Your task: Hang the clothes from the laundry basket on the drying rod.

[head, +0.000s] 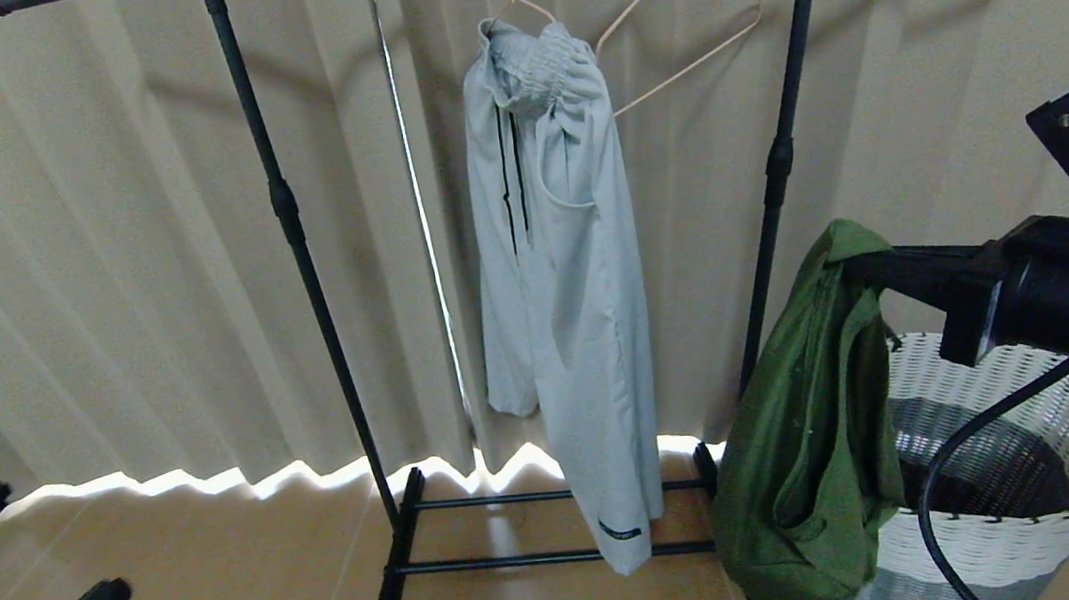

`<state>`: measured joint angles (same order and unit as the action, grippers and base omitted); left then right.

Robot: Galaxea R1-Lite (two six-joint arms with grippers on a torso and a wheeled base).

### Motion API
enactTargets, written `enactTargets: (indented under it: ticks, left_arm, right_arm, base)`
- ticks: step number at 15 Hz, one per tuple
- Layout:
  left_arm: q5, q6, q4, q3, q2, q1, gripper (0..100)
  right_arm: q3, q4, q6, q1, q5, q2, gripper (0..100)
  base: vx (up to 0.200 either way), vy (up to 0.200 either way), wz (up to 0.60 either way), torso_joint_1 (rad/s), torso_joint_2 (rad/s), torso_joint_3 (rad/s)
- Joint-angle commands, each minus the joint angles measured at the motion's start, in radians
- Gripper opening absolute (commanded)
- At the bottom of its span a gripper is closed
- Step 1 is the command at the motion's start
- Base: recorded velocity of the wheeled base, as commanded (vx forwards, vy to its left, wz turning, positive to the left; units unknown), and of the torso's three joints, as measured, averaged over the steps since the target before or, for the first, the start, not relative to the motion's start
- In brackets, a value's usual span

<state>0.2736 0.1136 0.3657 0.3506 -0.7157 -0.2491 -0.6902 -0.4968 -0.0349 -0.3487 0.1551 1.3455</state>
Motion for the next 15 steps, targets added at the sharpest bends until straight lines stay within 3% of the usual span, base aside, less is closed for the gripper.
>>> enactTargets:
  ticks: [1, 3, 4, 5, 6, 9, 10, 15]
  left_arm:
    - [-0.09, -0.026, 0.202, 0.037, -0.415, -0.252, 100]
    - [-0.223, -0.081, 0.297, 0.071, -0.565, -0.4, 100]
    - [-0.34, -0.137, 0.352, 0.128, -0.708, -0.527, 100]
    - [-0.34, -0.137, 0.352, 0.128, -0.708, -0.527, 100]
    - [-0.367, -0.201, 0.357, 0.212, -0.846, -0.627, 100]
    - [-0.415, -0.328, 0.36, 0.344, -0.99, -0.739, 100]
    - [-0.468, -0.396, 0.36, 0.407, -1.053, -0.782, 100]
    - [-0.533, -0.477, 0.36, 0.545, -1.216, -0.857, 100]
  right_arm:
    - [0.0, 0.0, -0.003, -0.003, 0.011, 0.004, 0]
    - [-0.005, -0.002, -0.008, -0.003, 0.018, -0.006, 0]
    - [-0.012, -0.003, -0.013, -0.001, 0.02, -0.019, 0]
    - [-0.012, -0.003, -0.013, -0.001, 0.02, -0.019, 0]
    - [-0.015, -0.003, -0.014, -0.003, 0.024, -0.023, 0]
    - [-0.038, -0.003, -0.033, -0.003, 0.027, -0.039, 0]
    - [-0.048, -0.003, -0.04, -0.003, 0.043, -0.046, 0]
    - [-0.055, -0.003, -0.042, -0.001, 0.087, -0.066, 0]
  base:
    - [0.0, 0.0, 0.0, 0.0, 0.0, 0.0]
    - [0.0, 0.0, 0.0, 0.0, 0.0, 0.0]
    - [0.0, 0.0, 0.0, 0.0, 0.0, 0.0]
    - [0.0, 0.0, 0.0, 0.0, 0.0, 0.0]
    - [0.0, 0.0, 0.0, 0.0, 0.0, 0.0]
    - [0.0, 0.0, 0.0, 0.0, 0.0, 0.0]
    - [0.0, 0.0, 0.0, 0.0, 0.0, 0.0]
    - [0.0, 0.0, 0.0, 0.0, 0.0, 0.0]
